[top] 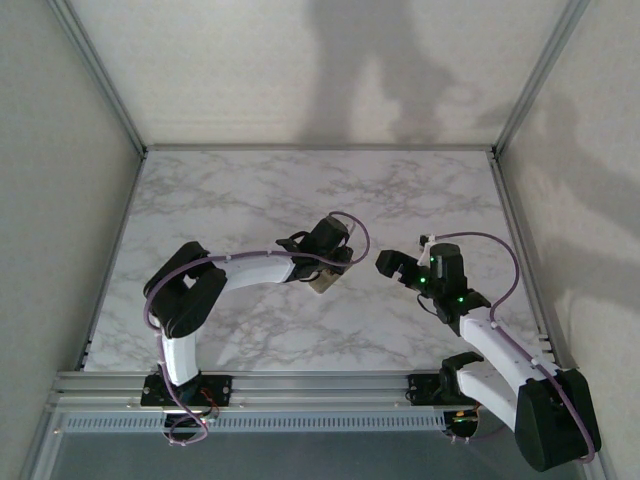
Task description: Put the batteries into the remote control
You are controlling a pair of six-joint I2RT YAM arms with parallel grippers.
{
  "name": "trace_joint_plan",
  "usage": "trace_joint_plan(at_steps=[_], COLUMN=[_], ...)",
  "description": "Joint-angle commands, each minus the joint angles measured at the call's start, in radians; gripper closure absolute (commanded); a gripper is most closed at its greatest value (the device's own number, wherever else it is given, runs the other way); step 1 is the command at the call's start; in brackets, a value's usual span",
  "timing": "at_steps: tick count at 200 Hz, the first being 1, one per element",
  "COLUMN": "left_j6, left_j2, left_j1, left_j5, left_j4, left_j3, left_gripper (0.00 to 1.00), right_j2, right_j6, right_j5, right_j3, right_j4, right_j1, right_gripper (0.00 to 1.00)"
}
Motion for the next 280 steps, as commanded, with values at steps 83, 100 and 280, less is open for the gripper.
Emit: trace_joint_plan(at_steps=[83, 100, 280], left_j6=[0.064, 0.074, 0.097], left_j2=[0.026, 0.03, 0.066], left_j1=[-0.027, -0.026, -0.027], left_j5=[-0.036, -0.035, -0.089], left_j4=[0.058, 0.054, 0.072], left_j3=[-0.031, -0.03, -0.032], left_gripper=[0.71, 0.72, 0.72], right_j2=[-0.015, -0.015, 0.007], right_j6=[0.01, 0.012, 0.016], right_j5=[0.012, 0.013, 0.006], right_j3=[-0.007, -0.009, -0.009], right_j4=[0.009, 0.01, 0.025], right_j1=[-0.006, -0.007, -0.009], right_gripper=[0.01, 0.01, 0.01])
